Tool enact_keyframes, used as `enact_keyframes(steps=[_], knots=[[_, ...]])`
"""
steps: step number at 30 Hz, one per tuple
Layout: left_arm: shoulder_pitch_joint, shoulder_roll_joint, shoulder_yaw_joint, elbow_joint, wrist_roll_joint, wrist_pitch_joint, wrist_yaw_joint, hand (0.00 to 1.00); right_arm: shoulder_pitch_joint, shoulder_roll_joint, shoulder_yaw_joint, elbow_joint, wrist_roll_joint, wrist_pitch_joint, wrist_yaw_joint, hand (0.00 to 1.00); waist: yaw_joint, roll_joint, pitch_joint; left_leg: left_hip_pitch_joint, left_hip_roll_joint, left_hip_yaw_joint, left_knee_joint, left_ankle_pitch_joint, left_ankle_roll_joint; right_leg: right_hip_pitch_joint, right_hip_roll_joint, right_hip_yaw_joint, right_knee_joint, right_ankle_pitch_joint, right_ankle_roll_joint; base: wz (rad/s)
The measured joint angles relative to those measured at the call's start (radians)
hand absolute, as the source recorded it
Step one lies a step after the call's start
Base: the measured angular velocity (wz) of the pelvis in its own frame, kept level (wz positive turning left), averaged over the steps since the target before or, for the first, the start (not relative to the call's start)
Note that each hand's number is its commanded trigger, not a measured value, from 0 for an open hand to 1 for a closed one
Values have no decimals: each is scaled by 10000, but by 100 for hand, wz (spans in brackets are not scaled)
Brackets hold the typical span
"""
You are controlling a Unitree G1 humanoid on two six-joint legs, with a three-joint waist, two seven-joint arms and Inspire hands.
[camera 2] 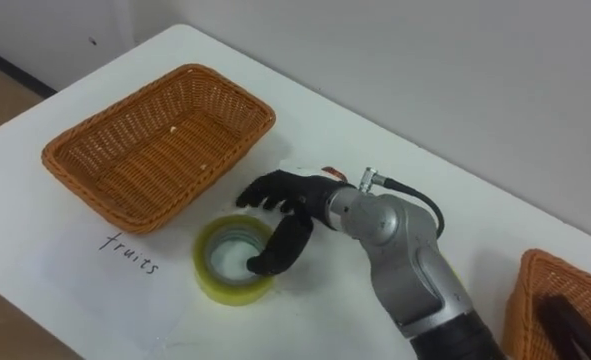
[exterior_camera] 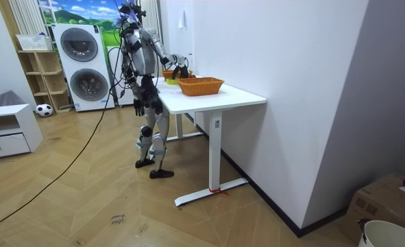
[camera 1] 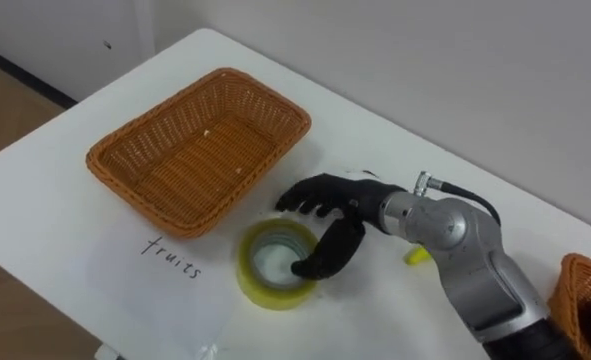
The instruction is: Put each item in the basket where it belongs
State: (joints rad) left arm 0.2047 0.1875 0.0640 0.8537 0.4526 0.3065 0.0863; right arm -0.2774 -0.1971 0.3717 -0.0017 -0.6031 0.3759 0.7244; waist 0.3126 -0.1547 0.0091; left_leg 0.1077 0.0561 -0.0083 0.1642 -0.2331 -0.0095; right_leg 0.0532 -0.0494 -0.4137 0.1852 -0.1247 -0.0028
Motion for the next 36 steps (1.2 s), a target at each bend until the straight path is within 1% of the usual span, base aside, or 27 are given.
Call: enact_keyframes(steps=[1, 3, 4, 6, 7, 8, 12, 13, 16, 18, 23, 25, 26, 31, 36], knots=[[-42, 0, 34, -8, 3, 22, -26, 0, -18, 64, -1, 71, -93, 104, 33, 100, 2, -21, 8, 0, -4, 3, 10, 0, 0, 5, -2, 10, 0, 1, -1, 0], [-110, -5, 51, -10, 4, 116, -27, 0, -45, 148, 9, 205, -478, 187, 107, 100, 46, -40, 15, -1, -7, 5, 19, 0, 0, 6, -2, 25, 0, 1, -1, 0], [-162, -17, 98, -11, 5, 165, -27, 0, -50, 177, 6, 290, -712, 265, 180, 100, 123, -47, 19, -1, -7, 5, 16, 0, 0, 5, 1, 35, -1, 1, -1, 0], [-196, -2, 120, -11, 9, 240, -26, 0, -120, 144, -2, 298, -1004, 401, 293, 100, 204, -61, 13, -1, -2, 3, 6, 0, 0, 3, 8, 55, -2, 1, -1, 0], [-211, 0, 120, -11, 10, 286, -26, 0, -186, 144, -9, 306, -1095, 571, 402, 100, 227, -75, 14, -2, 1, 3, -3, 0, 0, -5, 13, 58, -6, 1, -1, 0], [-210, -1, 120, -10, 9, 353, -32, 0, -194, 145, -12, 300, -1098, 632, 439, 100, 233, -86, 8, -1, 3, 3, -10, 0, 0, -7, 15, 50, -6, 1, -1, 0], [-293, 0, 123, -10, 9, 415, -35, 0, -211, 147, -19, 260, -1101, 658, 506, 100, 233, -157, 25, -14, 6, 16, -18, 0, 0, -28, 16, 52, -5, 1, -1, 0], [-375, 0, 128, 32, 9, 433, -35, 0, -213, 151, -19, 242, -1101, 725, 525, 100, 240, -185, 34, -14, 8, 18, -22, 0, 0, -29, 17, 53, -5, 1, -1, 0], [-567, 2, 132, 289, 9, 443, -32, 0, -277, 159, -18, 253, -1116, 831, 676, 100, 253, -204, 31, -12, 8, 29, -27, 0, 0, -37, 20, 69, -6, 1, -1, 0], [-572, 4, 134, 289, 8, 452, -31, 0, -313, 158, -17, 253, -1134, 845, 773, 100, 254, -213, 26, -12, 12, 44, -43, 0, 0, -54, 29, 129, -8, 1, -1, -2], [-566, 12, 134, 290, 2, 456, -25, 0, -345, 160, -18, 245, -1136, 893, 924, 100, 254, -295, -10, -15, 24, 40, -74, 0, 0, -73, 42, 145, -9, 1, -1, 0], [-569, 24, 134, 293, 3, 454, -23, 0, -353, 170, -8, 246, -1136, 974, 1005, 100, 262, -368, -64, -30, 24, 50, -87, 1, 0, -104, 44, 168, -7, 1, -1, 0], [-572, 25, 134, 303, 3, 452, -17, 0, -353, 177, -6, 247, -1136, 987, 1019, 100, 263, -382, -73, -29, 24, 53, -89, 1, 0, -105, 46, 174, -6, 1, -1, 0], [-603, 46, 129, 282, -7, 424, 0, 0, -419, 179, -1, 296, -1129, 1023, 1055, 100, 445, -395, -69, 18, 28, 210, -131, 1, 1, -167, 60, 289, 2, 2, -1, -10], [-651, 66, 120, 283, -89, 419, 407, 0, -478, 83, 42, 300, -866, 1032, 919, 100, 458, -365, -47, 27, 31, 253, -130, 1, 1, -164, 63, 297, 1, 4, -4, -1]])
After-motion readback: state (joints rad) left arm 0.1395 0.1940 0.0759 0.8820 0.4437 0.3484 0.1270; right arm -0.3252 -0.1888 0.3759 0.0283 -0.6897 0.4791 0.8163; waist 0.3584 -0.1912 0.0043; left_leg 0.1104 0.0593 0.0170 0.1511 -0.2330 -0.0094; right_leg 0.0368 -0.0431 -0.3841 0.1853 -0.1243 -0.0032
